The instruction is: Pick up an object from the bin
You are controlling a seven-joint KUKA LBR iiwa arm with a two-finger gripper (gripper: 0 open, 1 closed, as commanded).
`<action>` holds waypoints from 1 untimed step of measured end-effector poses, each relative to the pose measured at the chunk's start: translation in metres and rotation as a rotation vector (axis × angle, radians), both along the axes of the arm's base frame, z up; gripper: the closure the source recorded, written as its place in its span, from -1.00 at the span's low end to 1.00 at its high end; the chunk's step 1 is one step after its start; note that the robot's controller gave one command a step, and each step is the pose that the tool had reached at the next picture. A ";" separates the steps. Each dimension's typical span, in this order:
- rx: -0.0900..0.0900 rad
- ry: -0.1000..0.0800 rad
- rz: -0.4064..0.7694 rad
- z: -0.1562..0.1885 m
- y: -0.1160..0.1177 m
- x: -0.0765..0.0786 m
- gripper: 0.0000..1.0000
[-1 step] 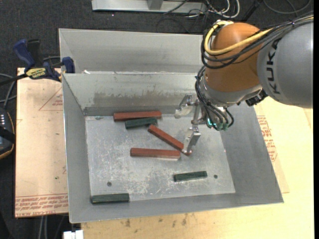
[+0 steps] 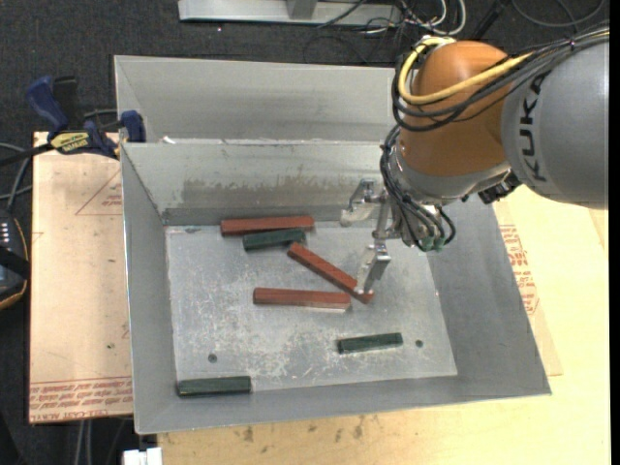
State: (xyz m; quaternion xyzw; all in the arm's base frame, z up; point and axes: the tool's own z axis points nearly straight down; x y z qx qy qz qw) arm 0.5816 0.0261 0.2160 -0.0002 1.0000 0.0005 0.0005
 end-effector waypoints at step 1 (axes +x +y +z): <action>0.001 -0.004 -0.094 -0.067 -0.003 0.011 -1.00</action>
Offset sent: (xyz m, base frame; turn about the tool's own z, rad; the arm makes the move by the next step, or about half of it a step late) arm 0.0319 -0.0217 -0.0771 0.0644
